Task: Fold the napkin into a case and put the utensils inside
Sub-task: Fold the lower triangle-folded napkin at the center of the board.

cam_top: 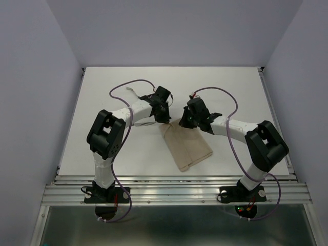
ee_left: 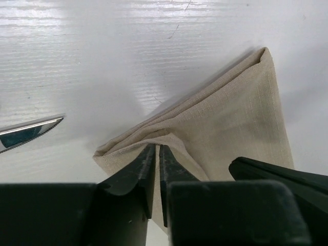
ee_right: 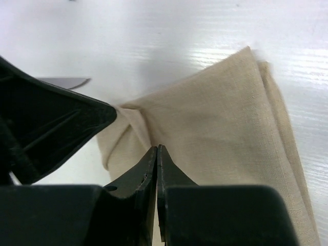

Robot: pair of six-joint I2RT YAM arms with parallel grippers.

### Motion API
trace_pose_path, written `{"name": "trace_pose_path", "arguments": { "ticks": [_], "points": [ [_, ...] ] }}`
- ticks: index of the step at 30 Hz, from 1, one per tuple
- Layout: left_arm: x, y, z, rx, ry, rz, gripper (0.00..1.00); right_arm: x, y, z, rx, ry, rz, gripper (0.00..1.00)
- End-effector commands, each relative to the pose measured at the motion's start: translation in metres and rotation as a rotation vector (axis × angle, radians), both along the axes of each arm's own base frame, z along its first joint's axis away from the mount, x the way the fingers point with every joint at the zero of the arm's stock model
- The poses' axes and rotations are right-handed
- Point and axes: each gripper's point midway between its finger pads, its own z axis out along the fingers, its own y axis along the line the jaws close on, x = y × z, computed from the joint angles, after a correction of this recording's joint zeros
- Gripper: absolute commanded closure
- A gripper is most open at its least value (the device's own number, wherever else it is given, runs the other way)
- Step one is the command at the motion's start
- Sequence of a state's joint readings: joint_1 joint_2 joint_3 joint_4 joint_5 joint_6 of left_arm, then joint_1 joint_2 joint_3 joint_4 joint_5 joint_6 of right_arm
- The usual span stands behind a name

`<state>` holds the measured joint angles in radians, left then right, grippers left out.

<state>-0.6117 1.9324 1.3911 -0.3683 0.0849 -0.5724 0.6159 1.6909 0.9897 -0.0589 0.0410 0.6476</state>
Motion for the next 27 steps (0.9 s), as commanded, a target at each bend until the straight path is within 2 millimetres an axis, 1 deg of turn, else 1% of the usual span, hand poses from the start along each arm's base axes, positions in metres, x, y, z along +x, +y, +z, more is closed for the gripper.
{"name": "trace_pose_path", "arguments": {
  "ticks": [1, 4, 5, 7, 8, 9, 10, 11, 14, 17, 20, 21, 23, 24, 25, 26, 27],
  "points": [
    [0.0, 0.006, 0.022, -0.002, -0.049, 0.014, 0.84, 0.004, 0.021, 0.034, 0.083, -0.092, 0.053, 0.93],
    [0.001, 0.004, 0.021, -0.012, -0.049, 0.016, 0.88, -0.007, 0.036, 0.033, 0.09, -0.081, 0.114, 0.93],
    [0.0, 0.002, 0.018, -0.015, -0.043, 0.014, 0.89, -0.006, 0.037, 0.033, 0.09, -0.083, 0.118, 0.92],
    [0.0, 0.001, 0.016, -0.018, -0.036, 0.012, 0.91, -0.012, 0.047, 0.033, 0.099, -0.078, 0.148, 0.93],
    [0.0, 0.001, 0.015, -0.016, -0.031, 0.012, 0.93, -0.011, 0.049, 0.031, 0.097, -0.074, 0.154, 0.93],
    [0.0, 0.001, 0.015, -0.018, -0.032, 0.014, 0.94, -0.014, 0.054, 0.031, 0.102, -0.07, 0.172, 0.92],
    [0.001, 0.002, 0.017, -0.016, -0.037, 0.019, 0.95, -0.014, 0.055, 0.026, 0.096, -0.063, 0.182, 0.92],
    [0.001, 0.002, 0.017, -0.016, -0.038, 0.023, 0.95, -0.015, 0.06, 0.028, 0.097, -0.066, 0.195, 0.92],
    [0.002, 0.005, 0.024, -0.015, -0.05, 0.034, 0.96, -0.015, 0.062, 0.024, 0.091, -0.057, 0.212, 0.92],
    [0.003, 0.01, 0.032, -0.016, -0.065, 0.045, 0.96, -0.012, 0.064, 0.017, 0.074, -0.048, 0.213, 0.92],
    [0.002, 0.013, 0.036, -0.015, -0.071, 0.053, 0.95, 0.001, 0.061, 0.011, 0.033, -0.069, 0.174, 0.92],
    [0.001, 0.015, 0.034, -0.01, -0.069, 0.055, 0.95, 0.005, 0.056, 0.006, -0.003, -0.063, 0.154, 0.92],
    [-0.002, 0.018, 0.036, -0.008, -0.069, 0.056, 0.94, 0.012, 0.054, 0.004, -0.017, -0.066, 0.144, 0.92],
    [-0.005, 0.021, 0.033, -0.002, -0.064, 0.059, 0.93, 0.016, 0.051, 0.002, -0.022, -0.062, 0.137, 0.92],
    [-0.007, 0.023, 0.032, 0.002, -0.063, 0.063, 0.92, 0.017, 0.051, -0.005, -0.036, -0.05, 0.137, 0.92],
    [-0.007, 0.023, 0.034, -0.001, -0.069, 0.064, 0.89, 0.022, 0.049, -0.005, -0.041, -0.053, 0.127, 0.92],
    [-0.011, 0.026, 0.031, 0.004, -0.062, 0.066, 0.87, 0.024, 0.048, -0.006, -0.048, -0.055, 0.119, 0.92]
  ]
}}
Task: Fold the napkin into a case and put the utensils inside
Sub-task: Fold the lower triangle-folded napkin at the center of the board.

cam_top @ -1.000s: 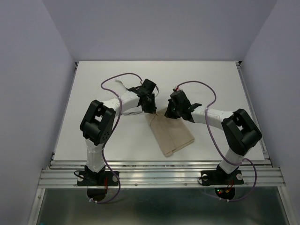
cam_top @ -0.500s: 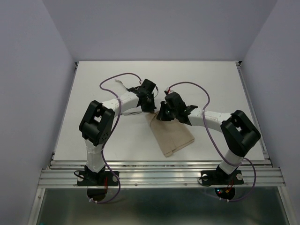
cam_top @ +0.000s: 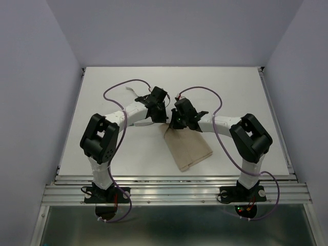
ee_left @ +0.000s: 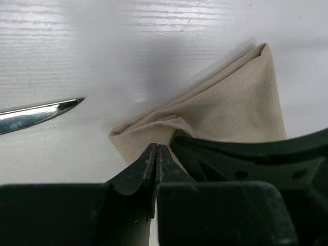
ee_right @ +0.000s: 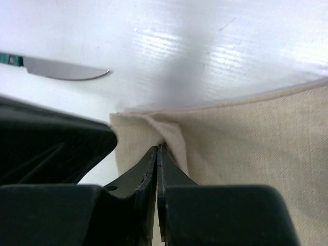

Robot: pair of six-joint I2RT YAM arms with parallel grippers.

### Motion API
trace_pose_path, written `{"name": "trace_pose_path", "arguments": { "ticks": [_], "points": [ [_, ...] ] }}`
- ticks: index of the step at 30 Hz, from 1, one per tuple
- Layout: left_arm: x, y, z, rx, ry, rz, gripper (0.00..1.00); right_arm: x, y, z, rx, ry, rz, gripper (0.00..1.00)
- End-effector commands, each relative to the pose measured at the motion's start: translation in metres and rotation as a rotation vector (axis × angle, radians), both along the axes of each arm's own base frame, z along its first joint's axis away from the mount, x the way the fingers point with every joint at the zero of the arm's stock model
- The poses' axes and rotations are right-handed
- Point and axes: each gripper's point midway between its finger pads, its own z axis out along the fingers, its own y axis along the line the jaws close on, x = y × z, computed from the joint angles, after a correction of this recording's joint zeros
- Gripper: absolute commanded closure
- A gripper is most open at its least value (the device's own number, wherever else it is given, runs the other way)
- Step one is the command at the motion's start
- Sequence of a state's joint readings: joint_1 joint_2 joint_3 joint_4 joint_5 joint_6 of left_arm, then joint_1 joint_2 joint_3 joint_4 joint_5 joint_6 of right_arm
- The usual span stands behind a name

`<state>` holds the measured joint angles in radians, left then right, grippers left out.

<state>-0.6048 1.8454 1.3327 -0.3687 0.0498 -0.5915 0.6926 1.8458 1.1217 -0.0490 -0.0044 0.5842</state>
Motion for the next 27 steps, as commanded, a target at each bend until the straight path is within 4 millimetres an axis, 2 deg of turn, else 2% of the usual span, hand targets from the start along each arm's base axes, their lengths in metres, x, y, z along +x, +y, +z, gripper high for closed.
{"name": "trace_pose_path", "arguments": {
  "ticks": [1, 5, 9, 16, 23, 27],
  "points": [
    [-0.007, 0.013, 0.014, 0.005, -0.027, 0.027, 0.86, 0.027, -0.008, 0.008, -0.029, -0.058, -0.045, 0.92],
    [-0.013, 0.015, 0.011, -0.001, -0.021, 0.022, 0.78, 0.031, -0.011, 0.007, -0.032, -0.06, -0.053, 0.92],
    [-0.024, 0.014, 0.001, -0.025, 0.011, 0.007, 0.77, 0.034, -0.015, 0.002, -0.041, -0.055, -0.06, 0.92],
    [-0.048, -0.006, -0.004, -0.119, 0.033, -0.045, 0.86, 0.032, -0.014, -0.005, -0.049, -0.04, -0.049, 0.92],
    [-0.047, -0.022, -0.01, -0.166, 0.02, -0.064, 0.91, 0.035, -0.019, -0.004, -0.051, -0.043, -0.064, 0.92],
    [-0.047, -0.018, -0.032, -0.12, 0.055, -0.06, 0.93, 0.04, -0.024, -0.001, -0.051, -0.05, -0.081, 0.92]
  ]
}}
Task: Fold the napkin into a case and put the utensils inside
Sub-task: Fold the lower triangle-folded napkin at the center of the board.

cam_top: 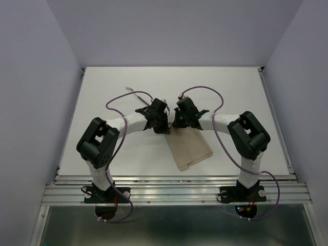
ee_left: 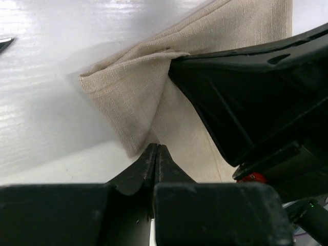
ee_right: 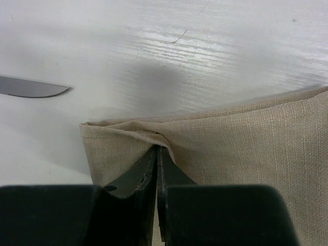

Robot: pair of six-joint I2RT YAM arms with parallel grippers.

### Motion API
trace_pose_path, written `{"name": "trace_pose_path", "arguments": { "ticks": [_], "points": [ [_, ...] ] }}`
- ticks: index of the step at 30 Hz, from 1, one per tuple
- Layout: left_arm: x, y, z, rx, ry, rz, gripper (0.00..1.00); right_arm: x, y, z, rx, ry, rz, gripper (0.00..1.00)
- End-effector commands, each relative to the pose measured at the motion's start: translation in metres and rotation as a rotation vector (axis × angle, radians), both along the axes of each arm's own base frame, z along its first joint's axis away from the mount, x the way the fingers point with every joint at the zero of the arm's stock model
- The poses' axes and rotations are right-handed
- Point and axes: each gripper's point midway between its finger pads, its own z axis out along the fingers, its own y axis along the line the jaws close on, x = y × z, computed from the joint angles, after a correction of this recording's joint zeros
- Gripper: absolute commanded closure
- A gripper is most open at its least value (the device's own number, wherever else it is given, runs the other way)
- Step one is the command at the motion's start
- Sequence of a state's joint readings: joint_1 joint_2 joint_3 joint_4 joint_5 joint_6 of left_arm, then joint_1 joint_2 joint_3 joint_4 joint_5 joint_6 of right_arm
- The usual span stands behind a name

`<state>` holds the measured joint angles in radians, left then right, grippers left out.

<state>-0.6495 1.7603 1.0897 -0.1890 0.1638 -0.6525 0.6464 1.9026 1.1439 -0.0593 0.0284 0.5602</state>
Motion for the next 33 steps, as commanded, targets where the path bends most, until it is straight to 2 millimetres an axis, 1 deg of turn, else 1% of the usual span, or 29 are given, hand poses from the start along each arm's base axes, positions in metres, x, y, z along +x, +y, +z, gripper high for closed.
{"name": "trace_pose_path", "arguments": {
  "ticks": [1, 2, 4, 5, 10, 11, 15, 20, 26, 31, 33],
  "points": [
    [0.002, -0.005, -0.01, -0.005, 0.001, -0.008, 0.93, 0.022, -0.004, 0.02, 0.002, -0.069, -0.032, 0.92],
    [0.001, -0.004, -0.015, 0.001, 0.01, -0.008, 0.94, 0.025, -0.008, 0.019, -0.002, -0.071, -0.04, 0.92],
    [-0.002, -0.003, -0.02, 0.008, 0.02, -0.014, 0.94, 0.026, -0.008, 0.019, -0.009, -0.07, -0.039, 0.92],
    [-0.002, -0.003, -0.022, 0.009, 0.022, -0.014, 0.94, 0.029, -0.012, 0.018, -0.015, -0.072, -0.045, 0.92],
    [-0.004, 0.0, -0.029, 0.023, 0.032, -0.02, 0.94, 0.031, -0.014, 0.013, -0.037, -0.066, -0.046, 0.92],
    [-0.005, -0.001, -0.031, 0.025, 0.036, -0.023, 0.94, 0.033, -0.018, 0.012, -0.039, -0.064, -0.055, 0.92],
    [-0.006, 0.0, -0.035, 0.031, 0.044, -0.027, 0.94, 0.034, -0.02, 0.016, -0.042, -0.075, -0.069, 0.92],
    [-0.005, -0.003, -0.032, 0.024, 0.039, -0.036, 0.94, 0.037, -0.029, 0.018, -0.072, -0.095, -0.1, 0.93],
    [-0.002, -0.004, -0.03, 0.027, 0.036, -0.039, 0.94, 0.037, -0.039, -0.007, -0.151, -0.082, -0.098, 0.93],
    [-0.003, -0.003, -0.031, 0.033, 0.037, -0.047, 0.94, 0.04, -0.039, -0.003, -0.153, -0.102, -0.097, 0.93],
    [-0.002, -0.003, -0.025, 0.029, 0.026, -0.05, 0.94, 0.04, -0.035, -0.003, -0.139, -0.098, -0.085, 0.93]
  ]
}}
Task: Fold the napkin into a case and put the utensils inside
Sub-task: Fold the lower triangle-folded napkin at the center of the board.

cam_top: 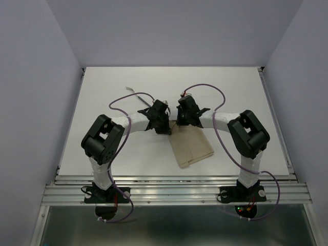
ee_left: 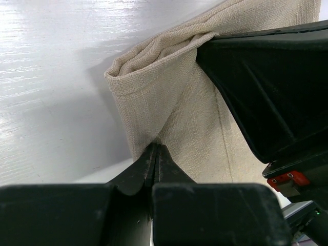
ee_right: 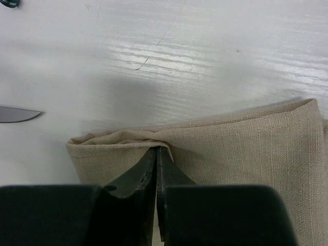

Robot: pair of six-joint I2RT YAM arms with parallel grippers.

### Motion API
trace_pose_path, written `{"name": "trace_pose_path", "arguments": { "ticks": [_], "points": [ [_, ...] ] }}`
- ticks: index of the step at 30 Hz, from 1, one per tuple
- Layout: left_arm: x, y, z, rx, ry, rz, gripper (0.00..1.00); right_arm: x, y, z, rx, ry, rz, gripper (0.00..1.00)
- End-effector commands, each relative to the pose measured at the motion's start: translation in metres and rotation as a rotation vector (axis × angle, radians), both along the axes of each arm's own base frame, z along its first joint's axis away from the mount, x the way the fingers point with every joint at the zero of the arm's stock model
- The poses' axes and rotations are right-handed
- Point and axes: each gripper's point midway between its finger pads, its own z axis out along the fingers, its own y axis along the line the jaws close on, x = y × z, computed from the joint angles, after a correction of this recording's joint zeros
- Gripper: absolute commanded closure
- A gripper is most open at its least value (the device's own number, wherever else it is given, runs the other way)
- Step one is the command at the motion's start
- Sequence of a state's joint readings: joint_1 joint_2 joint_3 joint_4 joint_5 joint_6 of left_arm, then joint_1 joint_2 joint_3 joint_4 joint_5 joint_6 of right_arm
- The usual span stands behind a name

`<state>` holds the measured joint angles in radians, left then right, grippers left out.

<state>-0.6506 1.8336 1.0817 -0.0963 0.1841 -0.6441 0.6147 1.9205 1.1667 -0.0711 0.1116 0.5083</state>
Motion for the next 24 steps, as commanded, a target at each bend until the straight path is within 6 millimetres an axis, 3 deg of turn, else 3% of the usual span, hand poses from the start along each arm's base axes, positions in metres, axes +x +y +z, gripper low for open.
{"name": "trace_pose_path", "arguments": {
  "ticks": [1, 6, 11, 16, 20, 22, 24],
  "points": [
    [-0.007, 0.005, 0.0, 0.043, 0.017, -0.032, 0.94, 0.017, -0.011, -0.001, -0.049, -0.046, -0.03, 0.93],
    [0.004, 0.003, 0.047, 0.015, -0.097, -0.052, 0.92, 0.007, -0.001, -0.009, 0.015, -0.011, -0.002, 0.93],
    [0.018, 0.014, 0.081, 0.049, -0.216, -0.031, 0.79, -0.001, 0.002, -0.014, 0.032, 0.019, 0.021, 0.93],
    [0.029, 0.042, 0.087, 0.176, -0.267, 0.065, 0.67, 0.002, 0.008, -0.01, 0.064, 0.001, 0.028, 0.93],
    [0.031, 0.053, 0.088, 0.203, -0.28, 0.129, 0.57, 0.002, 0.008, -0.01, 0.065, 0.0, 0.031, 0.93],
    [0.031, 0.054, 0.087, 0.207, -0.277, 0.132, 0.41, 0.002, 0.008, -0.01, 0.066, 0.001, 0.032, 0.93],
    [0.031, 0.054, 0.082, 0.22, -0.266, 0.126, 0.4, 0.002, 0.008, -0.009, 0.067, 0.0, 0.032, 0.93]
  ]
}}
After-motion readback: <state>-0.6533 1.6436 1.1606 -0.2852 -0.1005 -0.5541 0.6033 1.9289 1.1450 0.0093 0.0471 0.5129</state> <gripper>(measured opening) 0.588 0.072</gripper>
